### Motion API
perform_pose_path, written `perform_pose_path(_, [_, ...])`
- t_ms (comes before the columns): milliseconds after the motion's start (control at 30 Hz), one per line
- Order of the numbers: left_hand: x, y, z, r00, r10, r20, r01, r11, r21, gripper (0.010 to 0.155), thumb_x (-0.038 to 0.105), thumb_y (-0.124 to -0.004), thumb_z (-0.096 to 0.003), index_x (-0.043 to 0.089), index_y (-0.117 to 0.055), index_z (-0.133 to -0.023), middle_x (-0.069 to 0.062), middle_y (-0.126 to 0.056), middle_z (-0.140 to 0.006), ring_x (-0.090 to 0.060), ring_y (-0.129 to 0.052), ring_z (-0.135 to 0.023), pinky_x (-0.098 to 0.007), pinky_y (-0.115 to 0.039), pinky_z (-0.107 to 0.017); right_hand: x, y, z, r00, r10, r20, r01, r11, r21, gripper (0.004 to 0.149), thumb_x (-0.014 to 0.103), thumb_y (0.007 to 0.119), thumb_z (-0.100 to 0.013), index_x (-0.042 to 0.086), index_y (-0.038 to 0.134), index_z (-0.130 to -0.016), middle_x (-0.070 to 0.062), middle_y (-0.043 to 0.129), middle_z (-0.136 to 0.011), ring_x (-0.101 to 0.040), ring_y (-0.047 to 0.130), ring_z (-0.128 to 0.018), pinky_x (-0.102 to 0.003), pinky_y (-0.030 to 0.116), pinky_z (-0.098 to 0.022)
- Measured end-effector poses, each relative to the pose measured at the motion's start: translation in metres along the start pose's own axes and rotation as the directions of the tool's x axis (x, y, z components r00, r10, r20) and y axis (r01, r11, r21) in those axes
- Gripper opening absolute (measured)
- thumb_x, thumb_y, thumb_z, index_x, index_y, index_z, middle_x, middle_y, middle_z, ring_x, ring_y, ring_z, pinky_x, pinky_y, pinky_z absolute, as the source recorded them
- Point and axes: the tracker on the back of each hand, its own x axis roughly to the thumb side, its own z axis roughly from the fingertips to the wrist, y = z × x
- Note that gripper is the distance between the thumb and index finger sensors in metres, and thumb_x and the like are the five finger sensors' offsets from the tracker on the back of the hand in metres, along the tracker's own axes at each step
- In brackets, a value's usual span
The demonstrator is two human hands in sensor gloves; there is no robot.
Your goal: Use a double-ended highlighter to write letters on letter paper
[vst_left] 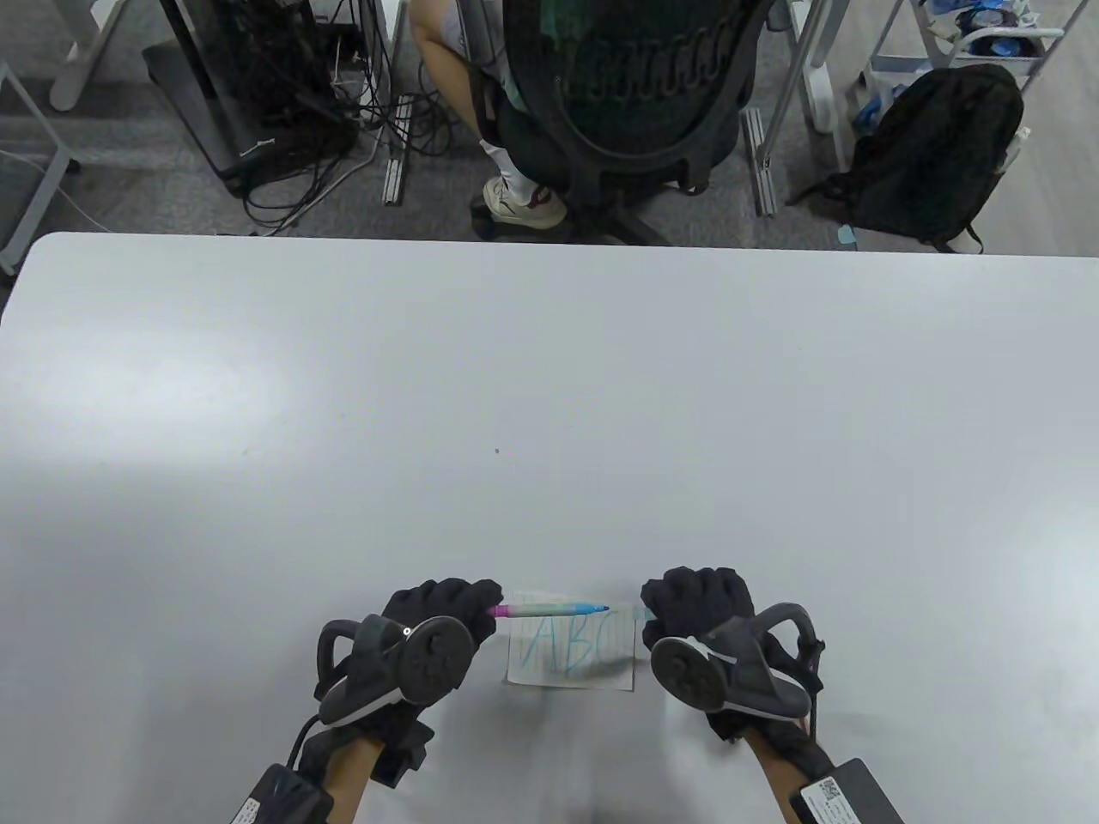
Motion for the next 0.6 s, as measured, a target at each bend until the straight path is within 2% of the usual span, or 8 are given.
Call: perform_pose_path(600, [0.007,-0.001,0.002,0.999,0.005,0.034,-0.004,1.000,-0.017,0.051,0.042,-0.054,-0.0587,0.029,-0.062,-0.107,0.002,-0.078,-0.100,-0.013,-0.087,-0.081,-0.048,-0.071,-0.078,0.016,-0.009,0.000,0.998,0.020,0.053,-0.019,1.000,-0.021,0.050,0.039,0.075,-0.051,0.010,0.077,-0.091,-0.020,0.082,-0.090,-0.039,0.088,-0.075,-0.066,0.070,-0.061])
